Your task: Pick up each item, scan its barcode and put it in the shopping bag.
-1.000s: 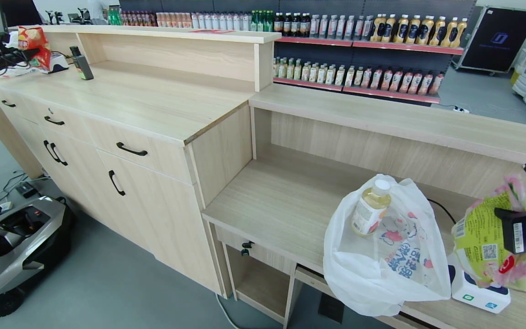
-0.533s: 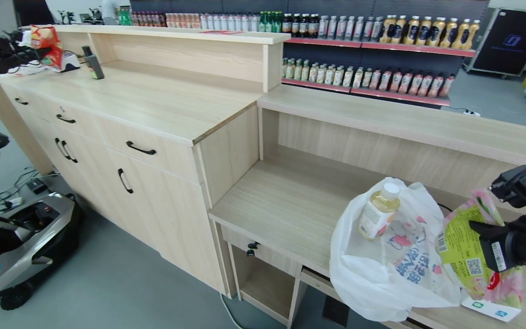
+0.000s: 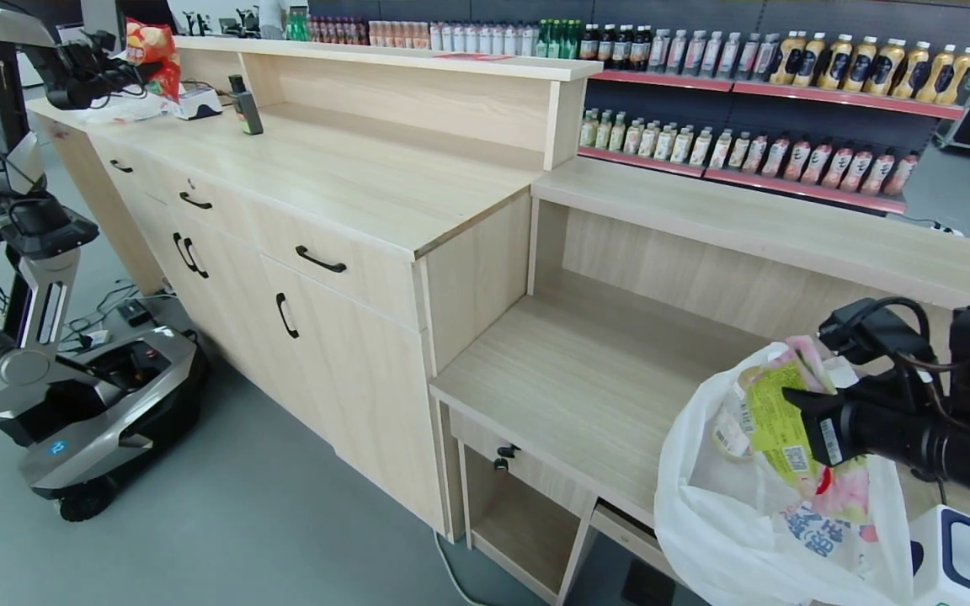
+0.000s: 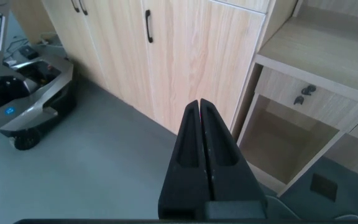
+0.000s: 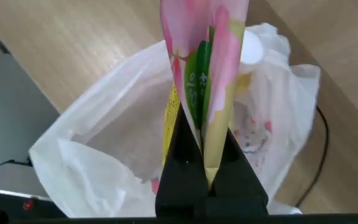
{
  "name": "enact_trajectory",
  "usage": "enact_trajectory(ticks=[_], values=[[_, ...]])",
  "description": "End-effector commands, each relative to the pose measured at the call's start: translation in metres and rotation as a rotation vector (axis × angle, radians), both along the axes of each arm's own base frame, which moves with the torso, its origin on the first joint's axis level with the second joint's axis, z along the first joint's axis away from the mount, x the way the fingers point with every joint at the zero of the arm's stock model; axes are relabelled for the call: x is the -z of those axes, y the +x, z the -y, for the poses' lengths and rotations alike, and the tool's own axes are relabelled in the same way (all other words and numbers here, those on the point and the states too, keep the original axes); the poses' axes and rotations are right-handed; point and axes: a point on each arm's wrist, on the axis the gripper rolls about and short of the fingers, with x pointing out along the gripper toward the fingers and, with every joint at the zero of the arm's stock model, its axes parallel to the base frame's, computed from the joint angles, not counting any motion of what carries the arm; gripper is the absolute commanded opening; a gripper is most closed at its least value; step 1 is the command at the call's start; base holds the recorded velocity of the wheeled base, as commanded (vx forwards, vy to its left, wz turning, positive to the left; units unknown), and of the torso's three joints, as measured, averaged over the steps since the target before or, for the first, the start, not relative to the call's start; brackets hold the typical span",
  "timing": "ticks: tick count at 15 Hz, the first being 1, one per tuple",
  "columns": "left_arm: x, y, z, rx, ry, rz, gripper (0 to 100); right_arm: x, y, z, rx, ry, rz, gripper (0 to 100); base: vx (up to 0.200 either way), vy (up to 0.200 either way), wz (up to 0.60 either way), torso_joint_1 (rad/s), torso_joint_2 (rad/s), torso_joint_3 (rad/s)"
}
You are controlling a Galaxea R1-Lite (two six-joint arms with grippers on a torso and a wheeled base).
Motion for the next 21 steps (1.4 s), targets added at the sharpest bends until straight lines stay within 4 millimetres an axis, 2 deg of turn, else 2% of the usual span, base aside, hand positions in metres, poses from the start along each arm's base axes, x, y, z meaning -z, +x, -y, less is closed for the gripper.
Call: enact_trajectory(ticks=[1, 5, 14, 21], values=[[0.0, 0.0, 0.0, -0.001, 0.0, 0.0, 0, 0.019, 0.015, 0.006, -0.039, 0.0, -0.066, 0, 0.0, 0.0, 0.0, 0.0, 0.0, 0.0], [0.0, 0.0, 0.0, -0.001, 0.0, 0.0, 0, 0.031, 0.019, 0.013, -0.169, 0.055, -0.112, 0, 0.0, 0.0, 0.0, 0.0, 0.0, 0.0], [0.0, 0.0, 0.0, -0.001, 0.0, 0.0, 0, 0.052, 0.015, 0.034, -0.107, 0.047, -0.196, 0, 0.0, 0.0, 0.0, 0.0, 0.0, 0.0], [0.0, 0.0, 0.0, -0.001, 0.0, 0.0, 0, 0.059, 0.017, 0.036, -0.111, 0.062, -0.228, 0, 0.0, 0.0, 0.0, 0.0, 0.0, 0.0]])
